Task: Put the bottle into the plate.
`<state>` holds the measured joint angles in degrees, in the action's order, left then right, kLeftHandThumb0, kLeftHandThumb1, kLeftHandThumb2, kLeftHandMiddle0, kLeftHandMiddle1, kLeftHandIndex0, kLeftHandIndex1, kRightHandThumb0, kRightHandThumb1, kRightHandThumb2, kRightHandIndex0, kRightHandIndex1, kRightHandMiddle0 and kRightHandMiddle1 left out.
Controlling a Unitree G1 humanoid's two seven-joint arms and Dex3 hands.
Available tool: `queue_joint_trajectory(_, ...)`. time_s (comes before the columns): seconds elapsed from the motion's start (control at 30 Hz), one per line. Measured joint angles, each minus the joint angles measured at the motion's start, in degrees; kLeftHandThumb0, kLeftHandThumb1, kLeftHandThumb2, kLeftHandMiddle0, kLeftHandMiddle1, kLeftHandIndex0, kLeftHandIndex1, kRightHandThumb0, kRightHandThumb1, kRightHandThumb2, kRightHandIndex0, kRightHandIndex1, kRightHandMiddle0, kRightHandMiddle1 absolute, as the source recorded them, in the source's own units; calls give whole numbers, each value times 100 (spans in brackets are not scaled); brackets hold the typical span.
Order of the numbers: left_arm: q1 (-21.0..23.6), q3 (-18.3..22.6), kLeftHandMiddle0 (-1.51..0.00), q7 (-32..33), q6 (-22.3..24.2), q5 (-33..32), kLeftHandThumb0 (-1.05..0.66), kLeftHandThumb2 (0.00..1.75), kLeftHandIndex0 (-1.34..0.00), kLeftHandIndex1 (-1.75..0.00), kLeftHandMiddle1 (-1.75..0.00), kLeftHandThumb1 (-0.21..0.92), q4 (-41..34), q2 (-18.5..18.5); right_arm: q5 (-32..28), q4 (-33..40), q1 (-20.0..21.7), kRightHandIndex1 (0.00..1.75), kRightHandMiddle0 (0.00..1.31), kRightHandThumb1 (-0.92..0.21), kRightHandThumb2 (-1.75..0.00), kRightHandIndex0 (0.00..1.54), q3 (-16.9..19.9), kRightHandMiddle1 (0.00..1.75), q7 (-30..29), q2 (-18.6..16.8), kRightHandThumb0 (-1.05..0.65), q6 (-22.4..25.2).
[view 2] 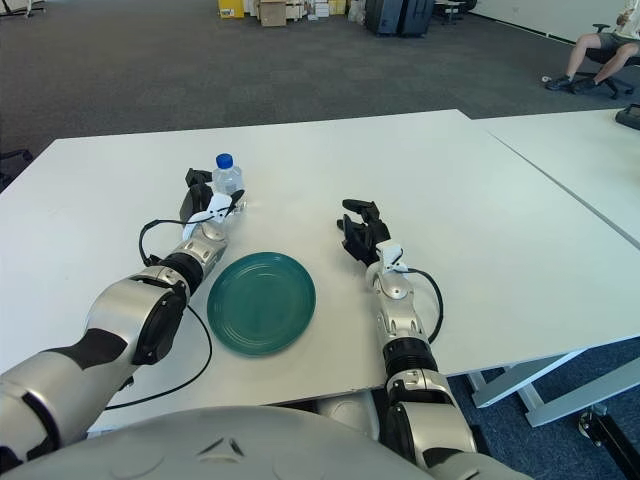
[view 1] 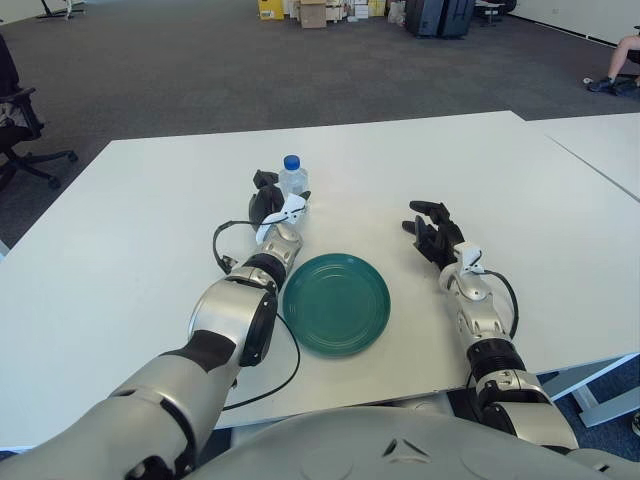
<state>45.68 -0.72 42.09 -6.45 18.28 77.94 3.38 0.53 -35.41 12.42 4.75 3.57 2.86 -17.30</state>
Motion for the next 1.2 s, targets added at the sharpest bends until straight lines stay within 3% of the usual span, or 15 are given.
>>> queue_joint_trajectory(0.1,0,0,-69,62,0,3,-41,5,-35,-175,-175,86,0,28,0,0,0,65,0,-92,-75,35,1,105,0,-2,-67,-1)
queue_joint_trajectory(0.2,1,0,-73,82,-2,4,-39,49,-39,-175,-175,63,0,46,0,0,-1,65,0,-92,-75,35,2,105,-4,-2,-67,-2)
queue_joint_trajectory(0.23,1,0,-73,83,-5,4,-39,56,-40,-175,-175,60,-1,49,0,0,-1,65,0,-92,-75,35,2,105,-4,-3,-67,-2)
queue_joint_trajectory(0.3,1,-1,-77,83,-10,5,-42,89,-45,-175,-175,52,-1,51,0,0,-2,65,0,-92,-75,35,2,105,-5,-3,-67,-2)
queue_joint_trajectory(0.4,1,-4,-79,82,-22,13,-43,105,-48,-175,-175,47,-1,51,0,0,-3,65,0,-92,-75,35,3,105,-5,-3,-67,-5)
queue_joint_trajectory(1.2,0,-82,-96,91,-36,75,-45,118,-53,-175,-175,41,9,51,-13,-20,0,64,0,-92,-74,34,25,103,13,-11,-66,-21)
